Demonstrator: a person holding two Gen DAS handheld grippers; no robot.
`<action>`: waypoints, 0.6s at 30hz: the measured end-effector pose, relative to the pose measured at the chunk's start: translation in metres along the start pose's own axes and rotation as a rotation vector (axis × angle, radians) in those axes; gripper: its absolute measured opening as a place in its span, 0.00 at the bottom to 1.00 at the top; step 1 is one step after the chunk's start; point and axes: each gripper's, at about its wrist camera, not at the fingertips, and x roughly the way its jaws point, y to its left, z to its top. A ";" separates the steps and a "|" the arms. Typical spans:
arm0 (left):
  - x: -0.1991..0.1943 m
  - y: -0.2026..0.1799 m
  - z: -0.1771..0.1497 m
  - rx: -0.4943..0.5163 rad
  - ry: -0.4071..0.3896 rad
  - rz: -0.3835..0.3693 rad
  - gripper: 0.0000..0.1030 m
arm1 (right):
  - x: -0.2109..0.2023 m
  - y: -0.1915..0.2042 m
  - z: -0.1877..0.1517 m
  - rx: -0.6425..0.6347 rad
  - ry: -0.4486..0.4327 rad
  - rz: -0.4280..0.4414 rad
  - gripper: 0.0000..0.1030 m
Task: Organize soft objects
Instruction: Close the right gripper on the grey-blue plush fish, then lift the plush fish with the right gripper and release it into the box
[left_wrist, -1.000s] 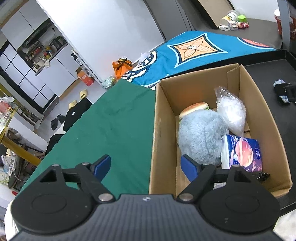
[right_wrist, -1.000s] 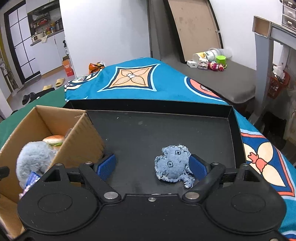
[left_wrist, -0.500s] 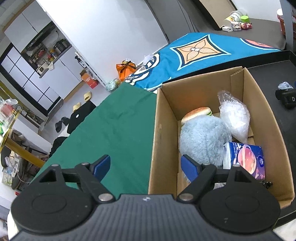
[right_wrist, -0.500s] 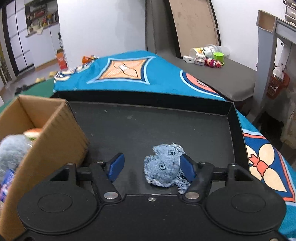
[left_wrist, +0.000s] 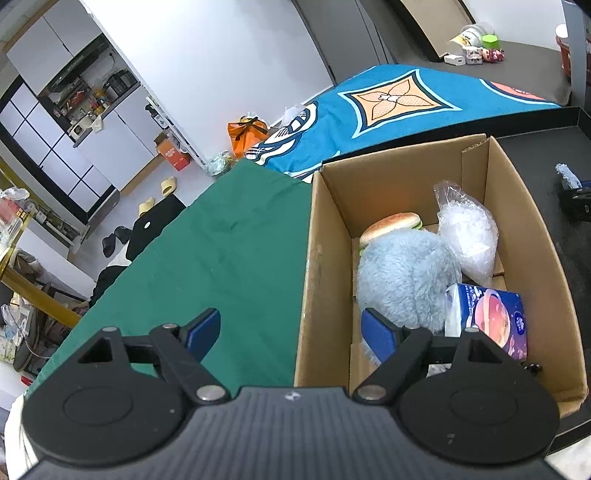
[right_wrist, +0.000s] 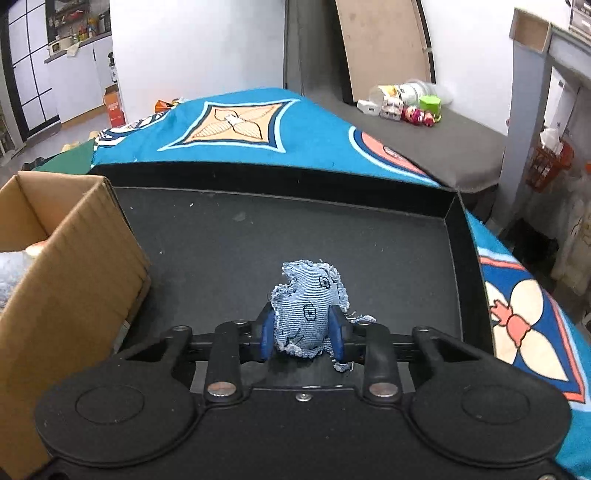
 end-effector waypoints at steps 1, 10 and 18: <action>-0.001 0.001 0.000 -0.003 -0.001 -0.002 0.80 | -0.002 0.000 0.000 0.004 -0.002 0.002 0.28; -0.007 0.006 -0.002 -0.016 -0.016 -0.004 0.80 | -0.033 0.003 0.015 0.022 -0.075 0.030 0.28; -0.011 0.008 -0.001 -0.027 -0.018 -0.004 0.80 | -0.059 0.000 0.019 0.042 -0.127 0.069 0.28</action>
